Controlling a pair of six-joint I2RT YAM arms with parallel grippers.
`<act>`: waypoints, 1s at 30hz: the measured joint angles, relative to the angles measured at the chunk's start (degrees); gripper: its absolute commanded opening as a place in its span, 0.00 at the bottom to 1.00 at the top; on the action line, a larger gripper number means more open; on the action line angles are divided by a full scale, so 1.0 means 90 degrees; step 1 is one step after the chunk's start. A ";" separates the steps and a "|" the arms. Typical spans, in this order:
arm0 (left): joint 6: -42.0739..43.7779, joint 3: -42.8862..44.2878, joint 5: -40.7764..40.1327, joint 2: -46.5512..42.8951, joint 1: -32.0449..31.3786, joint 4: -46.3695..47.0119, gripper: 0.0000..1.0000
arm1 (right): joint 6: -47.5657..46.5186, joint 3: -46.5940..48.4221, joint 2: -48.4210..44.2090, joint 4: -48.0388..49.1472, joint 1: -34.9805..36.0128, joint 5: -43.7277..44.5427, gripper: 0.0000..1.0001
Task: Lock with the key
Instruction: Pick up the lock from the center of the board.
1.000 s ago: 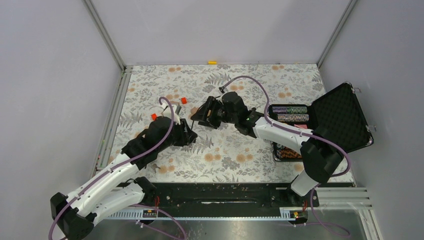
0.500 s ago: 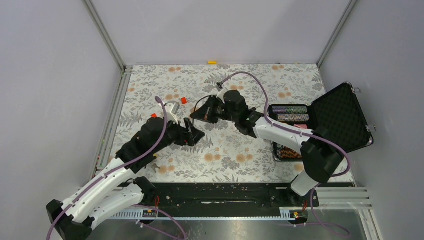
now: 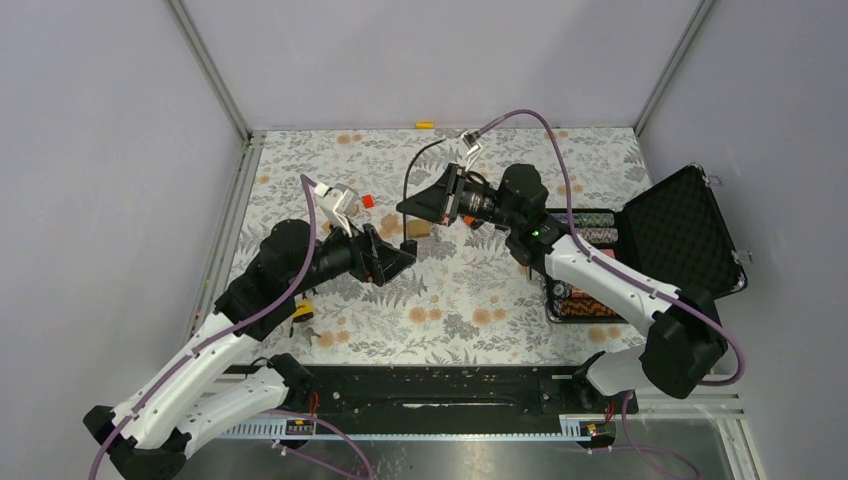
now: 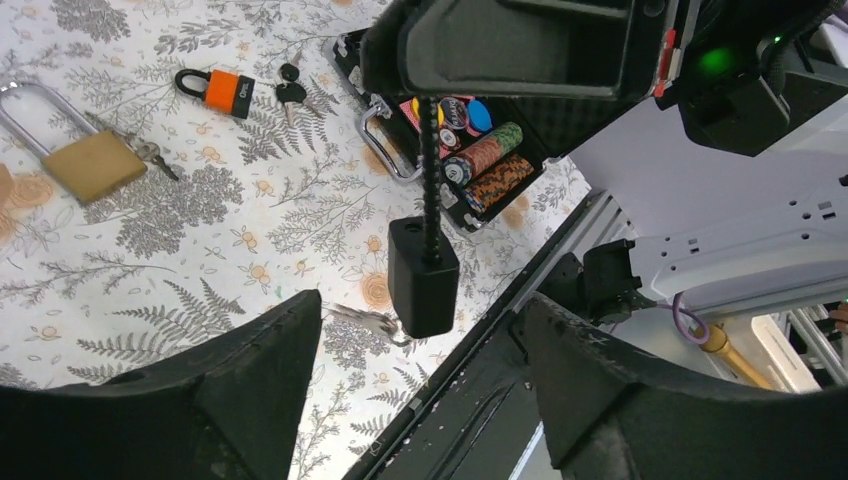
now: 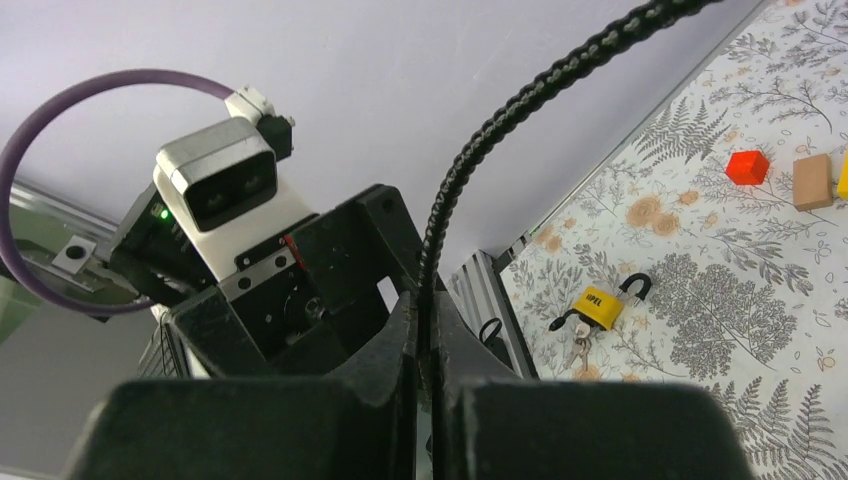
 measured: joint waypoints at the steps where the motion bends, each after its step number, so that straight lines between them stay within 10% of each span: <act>1: 0.0041 0.0044 0.0034 0.0005 0.0010 -0.0002 0.66 | -0.0044 -0.0012 -0.0056 -0.0017 -0.0010 -0.0019 0.00; 11: 0.0452 0.0325 0.0282 0.0593 0.0029 0.0022 0.71 | -0.0321 0.0022 -0.0410 -0.1032 -0.0007 0.0248 0.00; 30: 0.0556 0.0406 0.0277 0.1540 -0.0131 0.0493 0.32 | -0.0561 0.0367 -0.0578 -0.2786 -0.0007 0.1498 0.00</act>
